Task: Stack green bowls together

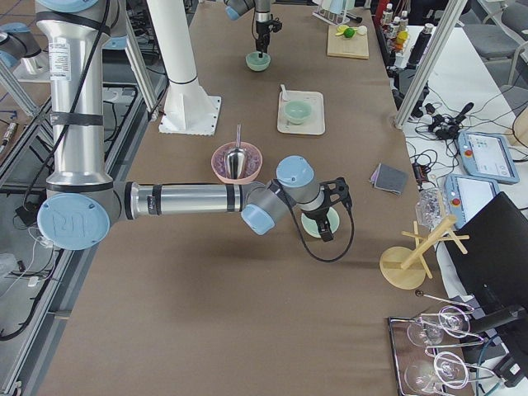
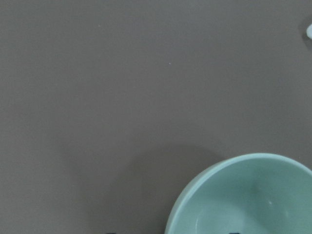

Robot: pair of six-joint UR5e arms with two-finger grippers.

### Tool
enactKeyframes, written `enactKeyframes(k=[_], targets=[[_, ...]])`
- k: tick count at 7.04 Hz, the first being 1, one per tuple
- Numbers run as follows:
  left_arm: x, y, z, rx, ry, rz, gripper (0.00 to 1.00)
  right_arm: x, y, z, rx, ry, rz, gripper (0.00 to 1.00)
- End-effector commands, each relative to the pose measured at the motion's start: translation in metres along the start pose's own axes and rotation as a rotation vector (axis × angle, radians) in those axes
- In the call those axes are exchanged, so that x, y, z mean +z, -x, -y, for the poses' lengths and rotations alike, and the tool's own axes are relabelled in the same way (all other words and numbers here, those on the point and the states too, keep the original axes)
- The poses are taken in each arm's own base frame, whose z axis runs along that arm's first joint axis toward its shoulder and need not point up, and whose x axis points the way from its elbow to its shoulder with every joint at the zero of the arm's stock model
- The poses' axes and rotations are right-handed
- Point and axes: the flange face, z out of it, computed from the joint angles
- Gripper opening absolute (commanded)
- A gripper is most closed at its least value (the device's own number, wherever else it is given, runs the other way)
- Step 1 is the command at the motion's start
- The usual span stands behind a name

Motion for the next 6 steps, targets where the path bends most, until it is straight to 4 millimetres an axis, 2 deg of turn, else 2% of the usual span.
enactKeyframes(k=[1, 6], targets=[[-0.0084, -0.0001, 0.0039, 0.001, -0.012, -0.009, 0.23, -0.0003, 0.0009, 0.0000, -0.001, 0.001, 0.004, 1.00], [-0.0073, 0.0078, 0.0049, -0.009, -0.015, 0.005, 0.23, 0.0006, 0.0006, -0.0013, -0.001, 0.003, 0.005, 1.00]])
